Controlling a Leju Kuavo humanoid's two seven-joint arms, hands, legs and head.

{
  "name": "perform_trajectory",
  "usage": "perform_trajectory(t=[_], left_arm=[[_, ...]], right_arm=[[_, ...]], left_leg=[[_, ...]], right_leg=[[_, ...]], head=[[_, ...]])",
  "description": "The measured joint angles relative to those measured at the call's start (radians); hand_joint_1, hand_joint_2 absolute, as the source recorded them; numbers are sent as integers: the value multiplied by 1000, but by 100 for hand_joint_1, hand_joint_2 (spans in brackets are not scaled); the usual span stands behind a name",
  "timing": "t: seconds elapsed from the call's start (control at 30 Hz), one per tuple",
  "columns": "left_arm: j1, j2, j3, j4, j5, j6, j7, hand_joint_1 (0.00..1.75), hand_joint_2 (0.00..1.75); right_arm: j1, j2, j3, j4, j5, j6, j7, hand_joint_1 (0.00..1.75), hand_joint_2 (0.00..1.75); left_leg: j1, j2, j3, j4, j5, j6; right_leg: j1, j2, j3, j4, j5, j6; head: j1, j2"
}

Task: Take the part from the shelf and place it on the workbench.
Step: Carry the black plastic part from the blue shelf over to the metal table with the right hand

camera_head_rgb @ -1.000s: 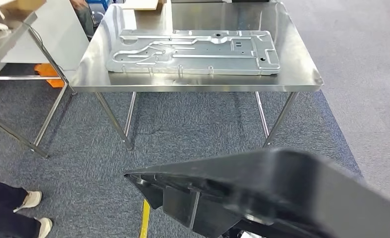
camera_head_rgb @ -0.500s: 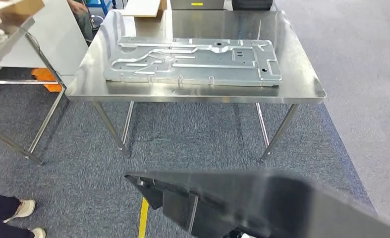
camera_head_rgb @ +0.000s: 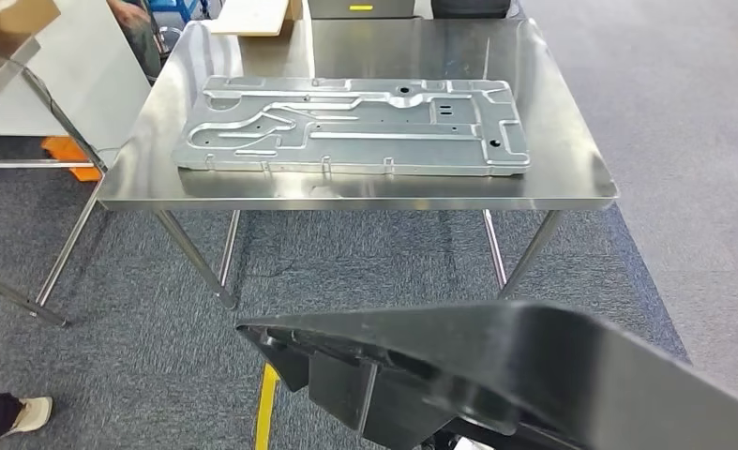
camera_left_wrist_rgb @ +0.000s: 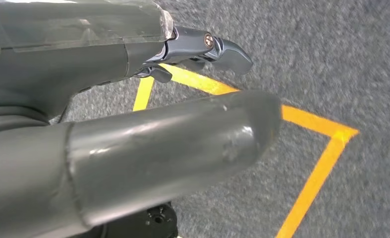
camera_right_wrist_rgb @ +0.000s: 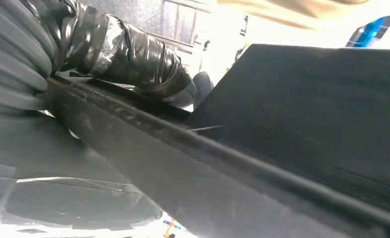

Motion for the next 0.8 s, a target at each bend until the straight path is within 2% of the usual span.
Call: perform_trajectory(t=[0.07,0.1,0.13,0.2,0.23,0.27,0.3,0.33,0.37,0.4,0.43,0.47,0.57,0.6,0.63,0.67,0.73,0.77,0.8], left_arm=[[0,0,0,0,0,0,-1,0,0],[0,-1,0,0,0,0,-1,0,0],[0,-1,0,0,0,0,-1,0,0],[-1,-1,0,0,0,0,-1,0,0],[-1,-1,0,0,0,0,-1,0,0],[-1,-1,0,0,0,0,-1,0,0],[0,-1,0,0,0,0,-1,0,0],[0,-1,1,0,0,0,-1,0,0],[1,-2,1,0,0,0,-1,0,0],[0,-2,1,0,0,0,-1,0,0],[-1,-2,1,0,0,0,-1,0,0],[-2,-2,1,1,0,0,-1,0,0],[-5,-3,1,0,0,0,-1,0,0],[-7,-3,1,0,0,0,-1,0,0],[-8,-4,1,0,0,0,-1,0,0],[-9,-3,1,0,0,0,-1,0,0],[-7,-3,1,0,0,0,-1,0,0],[-5,-2,1,0,0,0,-1,0,0],[-3,-2,1,0,0,0,-1,0,0]], right_arm=[[0,0,0,-1,0,0,0,175,175],[-1,0,0,-1,1,0,0,175,175],[-2,0,0,-2,1,0,0,175,175],[-2,-1,0,-2,1,0,0,175,175],[-1,-1,0,-1,1,-1,0,175,175],[0,-2,0,-1,1,-1,0,175,175],[1,-2,0,0,1,-1,0,175,175],[1,-3,0,0,1,-1,0,175,175],[1,-3,0,0,1,-1,0,175,175],[1,-3,0,0,1,0,0,175,175],[0,-3,0,0,1,-1,0,175,175],[0,-4,0,0,1,-1,0,175,175],[0,-3,0,0,1,-1,0,175,175],[0,-3,0,-1,1,-1,0,175,175],[0,-3,0,-1,1,0,0,175,175],[-1,-2,0,-2,1,0,0,175,175],[-1,-2,0,-1,1,0,0,175,175],[0,-2,0,-1,1,0,0,175,175],[0,-2,0,-1,1,0,0,175,175]], left_leg=[[5,-1,13,-19,-4,5],[9,-1,22,-29,-4,9],[12,-1,33,-37,-6,13],[12,0,48,-42,-16,19],[12,0,55,-42,-24,20],[11,-1,66,-42,-33,19],[12,-2,78,-42,-43,18],[12,-4,94,-42,-54,16],[12,-5,109,-43,-66,13],[10,-5,120,-43,-78,8],[9,-6,127,-42,-87,3],[8,-5,129,-44,-94,-3],[9,-2,142,-53,-107,-21],[10,-1,139,-38,-116,-26],[11,-1,122,2,-132,-31],[12,-1,87,64,-153,-35],[12,-1,-12,210,-187,-42],[12,-1,-53,251,-180,-43],[13,-1,-77,254,-148,-43]], right_leg=[[-1,-2,4,-2,-6,12],[-1,-3,-2,15,-15,17],[-2,-4,-22,55,-32,23],[-7,-5,-102,187,-76,31],[-9,-5,-147,247,-85,35],[-11,-5,-179,277,-74,37],[-13,-5,-192,268,-41,39],[-15,-6,-186,223,11,38],[-15,-6,-167,159,62,35],[-12,-7,-148,104,98,31],[-10,-7,-131,61,111,23],[-7,-7,-122,40,107,16],[-6,-4,-106,17,82,-3],[-9,-4,-94,9,78,-9],[-11,-5,-80,-1,73,-14],[-13,-7,-66,-7,66,-18],[-13,-8,-44,-10,49,-21],[-13,-7,-32,-10,39,-21],[-13,-6,-17,-10,27,-20]], head=[[0,0],[0,0],[0,0],[0,0],[0,0],[0,0],[0,0],[0,0],[0,0],[0,0],[0,0],[0,0],[0,0],[0,0],[0,0],[0,0],[0,0],[0,0],[0,0]])
